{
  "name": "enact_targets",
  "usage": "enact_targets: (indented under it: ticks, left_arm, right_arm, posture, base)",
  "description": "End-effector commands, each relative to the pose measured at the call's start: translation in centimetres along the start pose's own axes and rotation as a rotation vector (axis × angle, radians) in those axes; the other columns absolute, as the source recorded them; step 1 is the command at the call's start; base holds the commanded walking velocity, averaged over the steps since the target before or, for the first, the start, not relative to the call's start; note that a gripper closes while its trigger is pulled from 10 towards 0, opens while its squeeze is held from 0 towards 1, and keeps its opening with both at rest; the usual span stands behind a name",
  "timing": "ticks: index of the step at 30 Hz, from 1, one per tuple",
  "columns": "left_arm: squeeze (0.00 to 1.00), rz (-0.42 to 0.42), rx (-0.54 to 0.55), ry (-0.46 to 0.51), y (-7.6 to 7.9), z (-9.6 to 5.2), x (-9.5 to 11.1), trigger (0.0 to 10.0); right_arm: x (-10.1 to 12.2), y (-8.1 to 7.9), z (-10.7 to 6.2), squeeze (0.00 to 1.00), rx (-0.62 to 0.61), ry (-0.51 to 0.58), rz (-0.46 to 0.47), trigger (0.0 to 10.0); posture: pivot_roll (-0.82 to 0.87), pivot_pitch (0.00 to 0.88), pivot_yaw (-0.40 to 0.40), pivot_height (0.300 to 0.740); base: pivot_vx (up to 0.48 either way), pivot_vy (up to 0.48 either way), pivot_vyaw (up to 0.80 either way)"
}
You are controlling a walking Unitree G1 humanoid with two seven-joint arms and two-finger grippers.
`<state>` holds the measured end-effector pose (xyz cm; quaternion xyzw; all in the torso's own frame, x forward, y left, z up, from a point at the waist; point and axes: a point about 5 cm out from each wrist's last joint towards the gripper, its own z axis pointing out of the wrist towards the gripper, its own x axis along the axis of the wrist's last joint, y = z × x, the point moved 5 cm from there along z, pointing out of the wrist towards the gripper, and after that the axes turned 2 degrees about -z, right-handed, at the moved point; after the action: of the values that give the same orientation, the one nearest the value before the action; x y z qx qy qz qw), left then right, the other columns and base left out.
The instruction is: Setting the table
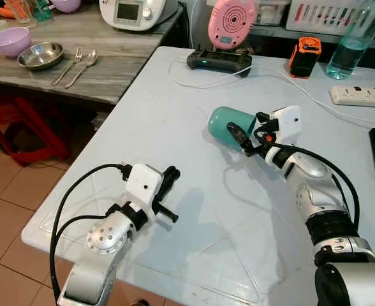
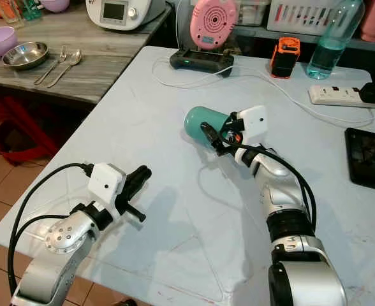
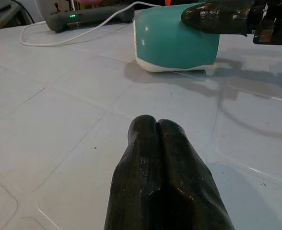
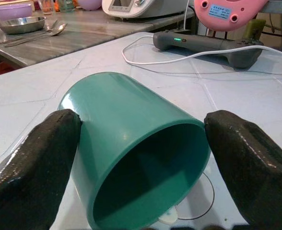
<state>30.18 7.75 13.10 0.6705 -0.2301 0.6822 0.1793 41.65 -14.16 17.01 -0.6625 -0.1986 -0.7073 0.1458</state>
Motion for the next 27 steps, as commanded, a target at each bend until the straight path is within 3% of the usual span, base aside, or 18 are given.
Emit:
enact_targets:
  ticks: [1,6,16,20,27]
  left_arm:
    - [0.0,0.007,0.012,-0.019,-0.2,-0.1,-0.4,10.0]
    - [0.0,0.008,0.015,-0.018,-0.2,-0.1,-0.4,10.0]
    - [0.0,0.017,0.02,-0.006,-0.4,0.1,-0.3,10.0]
    - [0.0,0.016,0.021,-0.005,-0.4,0.2,-0.3,10.0]
    - [0.0,0.01,0.022,0.0,-0.2,0.4,-0.4,10.0]
  right_arm:
    - [-1.6,-0.7,-0.3,0.0,0.013,-0.058,0.021,10.0]
    - [-0.8,-0.8,-0.8,0.0,-0.005,-0.021,-0.014,10.0]
    - [1.4,-0.4,-3.4,0.0,-0.091,0.074,-0.221,10.0]
    - [1.4,-0.2,-3.9,0.0,-0.115,0.071,-0.244,10.0]
    - [0.3,1.6,-5.8,0.0,-0.255,0.023,-0.348,10.0]
  posture:
    - [0.0,0.177,0.047,0.74]
    - [0.0,0.173,0.043,0.74]
    - [-0.01,0.165,0.04,0.74]
    - [-0.01,0.165,0.04,0.74]
    - [-0.02,0.164,0.037,0.74]
  base:
    - [0.0,0.0,0.0]
    - [0.0,0.0,0.0]
    - [0.0,0.0,0.0]
    - [0.0,0.0,0.0]
    - [0.0,0.0,0.0]
